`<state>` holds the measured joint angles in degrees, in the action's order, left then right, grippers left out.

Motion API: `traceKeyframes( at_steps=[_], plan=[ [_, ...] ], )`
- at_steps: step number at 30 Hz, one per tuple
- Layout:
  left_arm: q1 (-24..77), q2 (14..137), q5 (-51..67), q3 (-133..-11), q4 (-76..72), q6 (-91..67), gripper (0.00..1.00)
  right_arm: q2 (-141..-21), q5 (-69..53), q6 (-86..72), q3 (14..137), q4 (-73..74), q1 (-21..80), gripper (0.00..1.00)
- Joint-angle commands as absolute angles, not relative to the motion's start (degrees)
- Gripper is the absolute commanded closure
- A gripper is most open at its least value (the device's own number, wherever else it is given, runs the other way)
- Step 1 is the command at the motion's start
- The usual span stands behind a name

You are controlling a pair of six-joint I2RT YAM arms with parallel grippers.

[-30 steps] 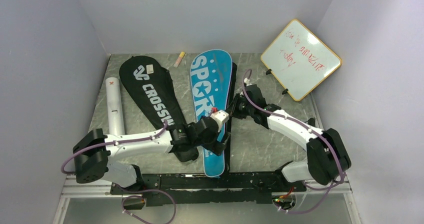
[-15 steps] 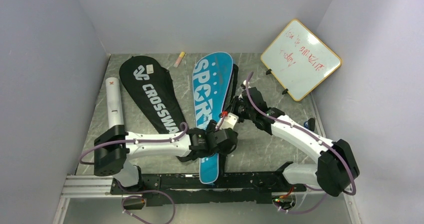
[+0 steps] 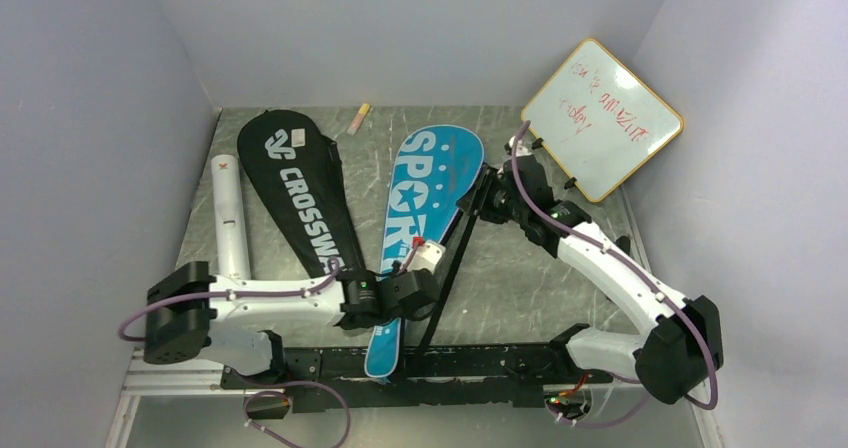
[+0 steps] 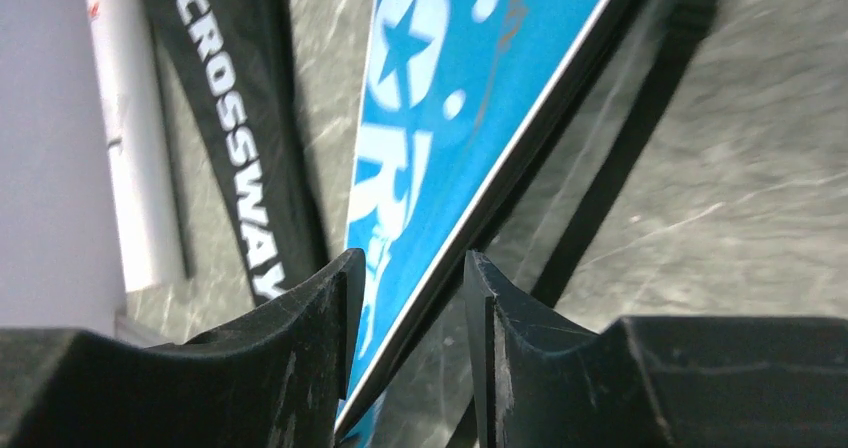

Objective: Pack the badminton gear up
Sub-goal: Pick up the racket bag from the center of the board.

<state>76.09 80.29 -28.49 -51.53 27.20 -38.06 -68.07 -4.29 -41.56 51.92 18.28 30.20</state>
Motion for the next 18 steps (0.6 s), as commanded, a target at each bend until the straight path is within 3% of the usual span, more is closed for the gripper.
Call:
traceKeyframes(
  at_steps=[1,12,18],
  plan=[
    [76.29,72.74,-25.70,-49.18,19.51,-34.24,0.95,-66.49,4.41,-36.54,56.75,21.99,28.41,0.57],
    [76.29,58.90,-18.53,-42.63,13.55,-29.42,0.95,-60.42,17.35,-28.34,53.25,19.83,26.93,0.61],
    [76.29,55.48,-15.91,-38.66,9.06,-30.62,0.95,-64.35,11.96,-31.30,53.13,17.10,23.64,0.67]
  ],
)
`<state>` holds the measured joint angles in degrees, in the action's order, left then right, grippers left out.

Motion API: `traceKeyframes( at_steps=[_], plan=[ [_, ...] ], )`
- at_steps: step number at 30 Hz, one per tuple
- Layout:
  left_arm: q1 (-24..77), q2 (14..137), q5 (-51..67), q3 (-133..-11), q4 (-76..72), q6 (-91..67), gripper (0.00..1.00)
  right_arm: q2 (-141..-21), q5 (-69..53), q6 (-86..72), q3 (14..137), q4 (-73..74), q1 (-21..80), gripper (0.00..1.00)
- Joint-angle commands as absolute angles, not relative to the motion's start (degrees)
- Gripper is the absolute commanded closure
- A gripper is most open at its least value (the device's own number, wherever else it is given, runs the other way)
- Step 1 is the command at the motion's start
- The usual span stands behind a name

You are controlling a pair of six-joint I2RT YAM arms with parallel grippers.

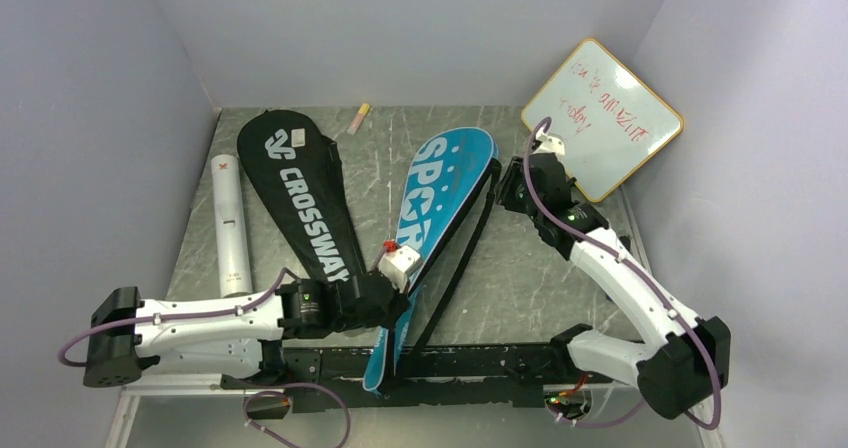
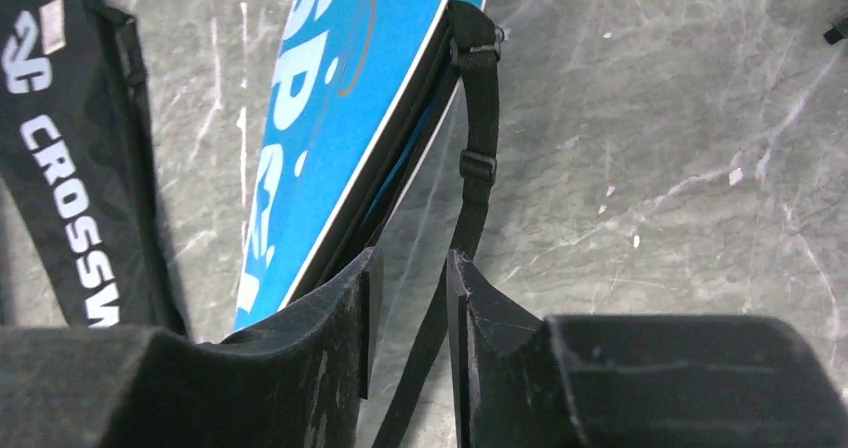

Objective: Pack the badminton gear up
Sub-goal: Pick up the racket bag from the center of the board.

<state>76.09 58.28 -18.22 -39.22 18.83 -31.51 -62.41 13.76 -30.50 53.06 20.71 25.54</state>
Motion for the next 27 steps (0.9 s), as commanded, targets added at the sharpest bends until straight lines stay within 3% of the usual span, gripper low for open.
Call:
traceKeyframes(
  at_steps=[1,4,6,11,14,19,22,27],
  plan=[
    [76.27,54.89,-15.36,-38.10,8.43,-30.85,0.95,-64.91,11.17,-31.83,53.02,16.43,23.18,0.70],
    [76.24,52.52,-13.92,-35.42,5.00,-31.60,0.95,-67.24,12.49,-33.16,53.44,16.50,22.56,0.85],
    [76.22,51.03,-13.13,-32.96,2.05,-32.03,0.95,-68.78,14.29,-33.79,53.61,17.37,21.94,0.87],
    [76.20,49.18,-14.11,-30.41,0.76,-32.95,0.95,-70.52,9.93,-33.73,50.53,14.91,18.08,0.63],
    [76.28,49.15,-13.76,-30.50,1.30,-32.55,0.95,-70.70,-0.84,-34.93,47.29,10.55,12.56,0.51],
    [76.21,49.26,-13.40,-30.22,1.69,-32.09,0.95,-71.25,-15.45,-38.51,45.48,5.06,7.49,0.20],
    [76.22,49.60,-13.18,-29.84,1.33,-32.11,0.95,-72.33,-21.78,-42.25,44.70,0.91,7.21,0.14],
    [76.20,50.33,-12.81,-30.11,1.29,-31.85,0.95,-75.79,-26.44,-46.72,45.09,-4.70,7.25,0.17]
  ],
)
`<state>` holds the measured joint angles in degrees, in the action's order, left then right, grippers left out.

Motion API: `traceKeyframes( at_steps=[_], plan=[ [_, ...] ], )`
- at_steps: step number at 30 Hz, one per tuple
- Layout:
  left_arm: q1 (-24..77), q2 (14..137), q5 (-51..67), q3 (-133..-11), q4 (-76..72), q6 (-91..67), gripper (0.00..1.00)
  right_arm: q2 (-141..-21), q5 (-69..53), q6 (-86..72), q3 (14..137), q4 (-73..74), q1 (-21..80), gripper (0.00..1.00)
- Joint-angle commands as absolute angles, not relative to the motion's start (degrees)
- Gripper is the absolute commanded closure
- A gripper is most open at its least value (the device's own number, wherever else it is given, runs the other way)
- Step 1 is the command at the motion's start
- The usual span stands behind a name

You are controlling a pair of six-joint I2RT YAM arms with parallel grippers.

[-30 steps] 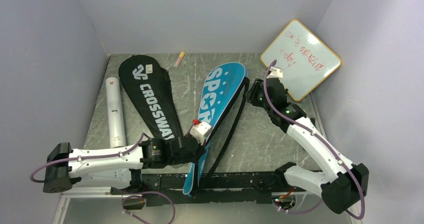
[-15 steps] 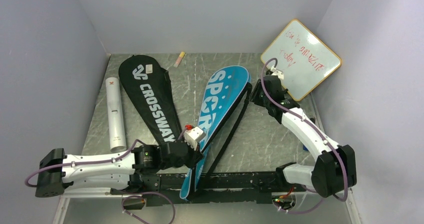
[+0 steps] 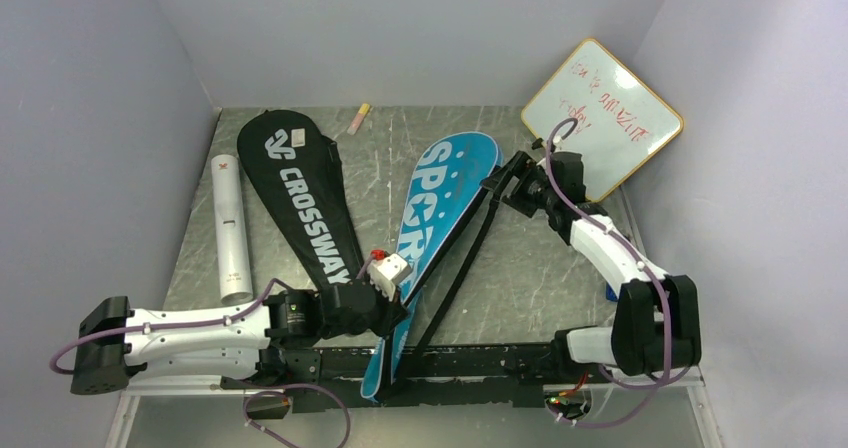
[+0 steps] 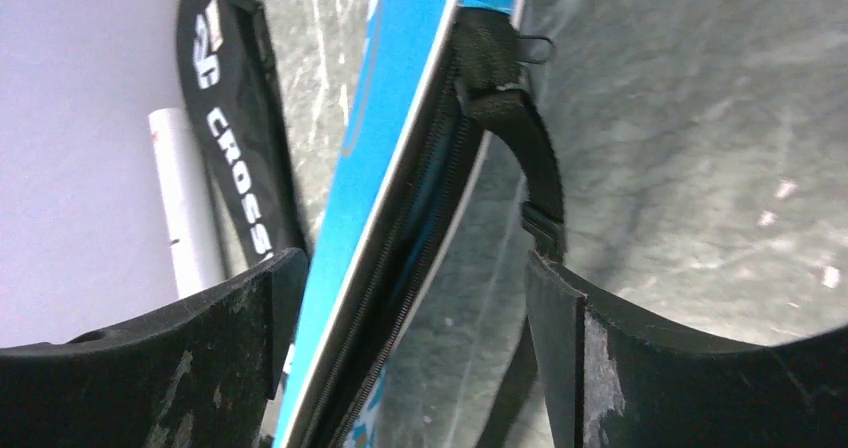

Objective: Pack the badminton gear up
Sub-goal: Pick up the racket bag from the center of the board, then zip the racket bag at the center of the board.

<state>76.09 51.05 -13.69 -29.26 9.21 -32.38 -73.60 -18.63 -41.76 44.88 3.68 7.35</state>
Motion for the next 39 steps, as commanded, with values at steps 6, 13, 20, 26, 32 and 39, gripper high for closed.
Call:
traceKeyframes(
  at_steps=[6,13,20,26,32,39],
  plan=[
    [76.21,50.49,-12.73,-30.67,1.75,-31.53,0.95,-81.31,-24.75,-47.37,49.29,-2.50,8.65,0.22],
    [76.24,50.98,-12.49,-31.97,3.14,-30.91,0.95,-83.60,-22.52,-48.50,50.58,-2.07,10.02,0.45],
    [76.20,55.29,-14.27,-41.47,12.82,-26.76,0.95,-78.28,-15.01,-46.05,52.15,4.29,9.84,0.93],
    [76.20,63.22,-23.74,-57.60,28.39,-23.23,0.95,-73.44,-9.94,-43.20,53.51,10.73,9.12,1.00],
    [70.61,68.62,-31.35,-64.41,36.90,-21.10,0.94,-66.22,-4.70,-43.53,51.79,13.71,8.88,1.00],
    [59.54,75.75,-34.00,-64.58,40.04,-17.86,0.89,-60.32,-12.49,-50.65,41.90,7.20,9.54,1.00]
  ],
)
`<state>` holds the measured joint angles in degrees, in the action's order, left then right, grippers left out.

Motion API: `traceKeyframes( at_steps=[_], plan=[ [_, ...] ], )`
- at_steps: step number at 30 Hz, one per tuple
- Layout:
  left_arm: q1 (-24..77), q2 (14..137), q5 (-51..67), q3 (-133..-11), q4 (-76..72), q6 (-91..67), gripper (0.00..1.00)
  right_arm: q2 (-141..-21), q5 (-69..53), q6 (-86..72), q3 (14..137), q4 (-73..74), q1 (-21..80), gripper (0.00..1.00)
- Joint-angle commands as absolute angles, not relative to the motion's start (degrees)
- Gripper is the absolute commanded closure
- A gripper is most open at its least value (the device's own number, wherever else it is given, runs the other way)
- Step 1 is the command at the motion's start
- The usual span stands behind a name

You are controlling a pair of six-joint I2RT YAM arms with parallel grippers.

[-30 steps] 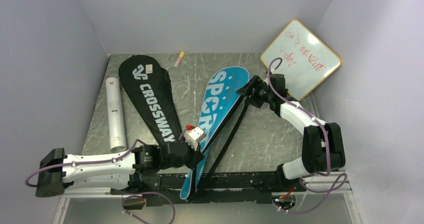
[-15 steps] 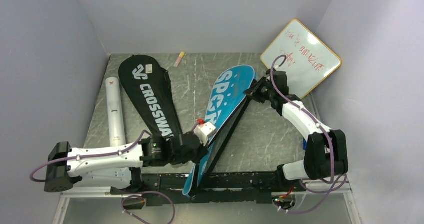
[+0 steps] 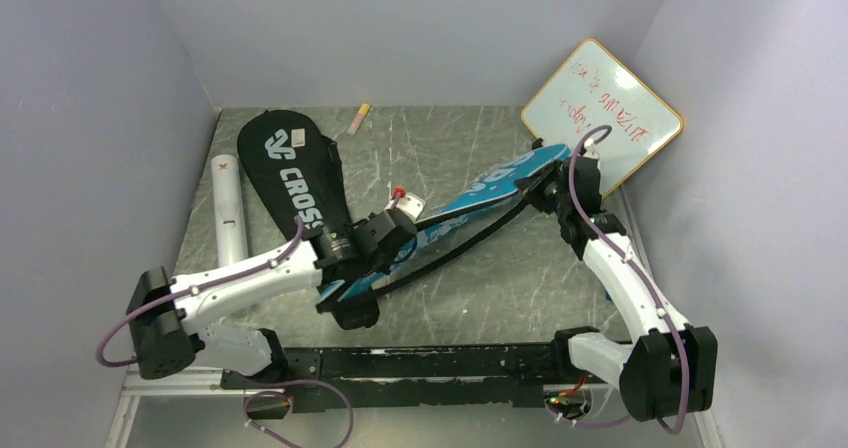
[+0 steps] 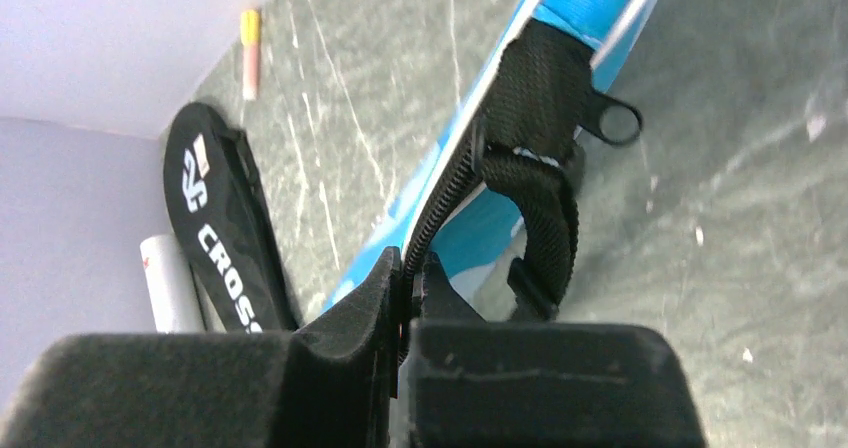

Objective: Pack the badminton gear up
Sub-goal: Zip the racket bag at the center of the board.

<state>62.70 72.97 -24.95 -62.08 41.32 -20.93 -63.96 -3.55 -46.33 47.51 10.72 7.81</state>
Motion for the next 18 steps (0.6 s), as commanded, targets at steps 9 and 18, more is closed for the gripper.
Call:
traceKeyframes(
  at_steps=[9,18],
  plan=[
    [59.26,78.43,-24.10,-64.08,37.09,-14.87,0.46,-59.44,-12.61,-50.91,39.69,8.42,13.68,1.00],
    [64.85,78.39,-19.53,-62.89,28.21,-12.22,0.35,-61.08,-7.89,-53.39,45.40,11.51,20.69,1.00]
  ],
)
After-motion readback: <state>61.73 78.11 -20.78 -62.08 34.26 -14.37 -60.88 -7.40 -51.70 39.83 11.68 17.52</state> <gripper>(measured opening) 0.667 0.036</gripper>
